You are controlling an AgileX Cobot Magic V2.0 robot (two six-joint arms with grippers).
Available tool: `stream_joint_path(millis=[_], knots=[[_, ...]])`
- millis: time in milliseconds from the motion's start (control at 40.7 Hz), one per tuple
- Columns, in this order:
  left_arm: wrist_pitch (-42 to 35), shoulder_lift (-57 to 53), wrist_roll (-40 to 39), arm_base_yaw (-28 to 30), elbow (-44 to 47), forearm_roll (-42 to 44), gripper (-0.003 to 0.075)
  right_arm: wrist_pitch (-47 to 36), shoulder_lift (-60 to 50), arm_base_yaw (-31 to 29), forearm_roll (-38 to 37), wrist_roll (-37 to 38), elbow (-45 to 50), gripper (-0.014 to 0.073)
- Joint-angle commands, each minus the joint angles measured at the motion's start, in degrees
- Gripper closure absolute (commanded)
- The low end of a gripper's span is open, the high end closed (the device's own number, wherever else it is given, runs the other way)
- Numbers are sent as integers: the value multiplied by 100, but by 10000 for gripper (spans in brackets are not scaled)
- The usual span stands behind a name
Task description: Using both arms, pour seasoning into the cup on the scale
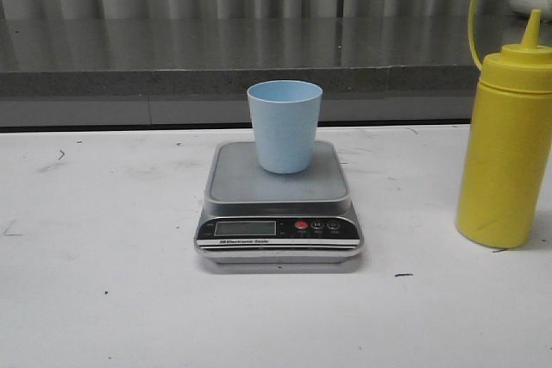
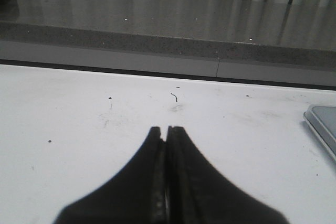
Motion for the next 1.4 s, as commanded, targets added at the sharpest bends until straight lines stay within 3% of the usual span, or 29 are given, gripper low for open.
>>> stream_joint_path(millis=[0, 246, 1376], knots=[[-484, -85, -53, 4, 139, -51, 740, -693, -185, -289, 46, -50, 155, 664], [-484, -85, -53, 4, 139, -51, 740, -434, -807, -708, 173, -50, 667, 664], [-484, -85, -53, 4, 139, -51, 740, -314, -918, -708, 173, -50, 667, 664]])
